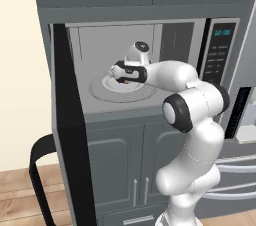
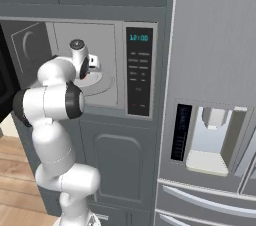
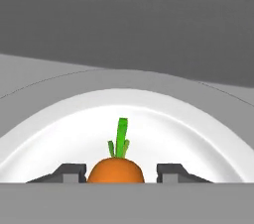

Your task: Pick the carrot from the microwave and place it on plate located on the counter.

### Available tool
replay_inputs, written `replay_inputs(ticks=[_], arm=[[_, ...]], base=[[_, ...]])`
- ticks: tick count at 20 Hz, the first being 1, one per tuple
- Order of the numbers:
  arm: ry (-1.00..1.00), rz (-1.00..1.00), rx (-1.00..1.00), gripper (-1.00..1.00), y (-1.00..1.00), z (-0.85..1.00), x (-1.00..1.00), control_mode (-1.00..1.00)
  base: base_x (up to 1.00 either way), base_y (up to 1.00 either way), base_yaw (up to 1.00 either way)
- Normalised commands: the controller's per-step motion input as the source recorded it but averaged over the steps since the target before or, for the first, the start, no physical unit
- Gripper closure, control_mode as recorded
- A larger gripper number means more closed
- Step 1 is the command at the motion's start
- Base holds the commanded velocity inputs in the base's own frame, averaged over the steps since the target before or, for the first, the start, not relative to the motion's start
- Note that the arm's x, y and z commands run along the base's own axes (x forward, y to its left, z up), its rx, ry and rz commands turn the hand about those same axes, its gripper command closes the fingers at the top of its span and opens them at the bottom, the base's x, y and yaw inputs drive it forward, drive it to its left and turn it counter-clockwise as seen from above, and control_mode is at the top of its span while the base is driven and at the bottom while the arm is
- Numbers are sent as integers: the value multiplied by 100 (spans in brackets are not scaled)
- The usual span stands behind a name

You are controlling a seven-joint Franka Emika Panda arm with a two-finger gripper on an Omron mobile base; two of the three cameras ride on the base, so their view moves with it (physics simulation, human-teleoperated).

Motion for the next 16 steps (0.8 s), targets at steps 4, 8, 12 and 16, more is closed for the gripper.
replay_inputs(ticks=[4,8,12,16], arm=[[3,0,0,100,2,-12,-11,-100],[0,0,0,100,0,-22,-42,-100],[-15,-4,4,100,-8,0,-66,-100],[-27,-9,9,100,-22,14,-90,-100]], base=[[0,0,0],[0,0,0],[0,0,0],[0,0,0]])
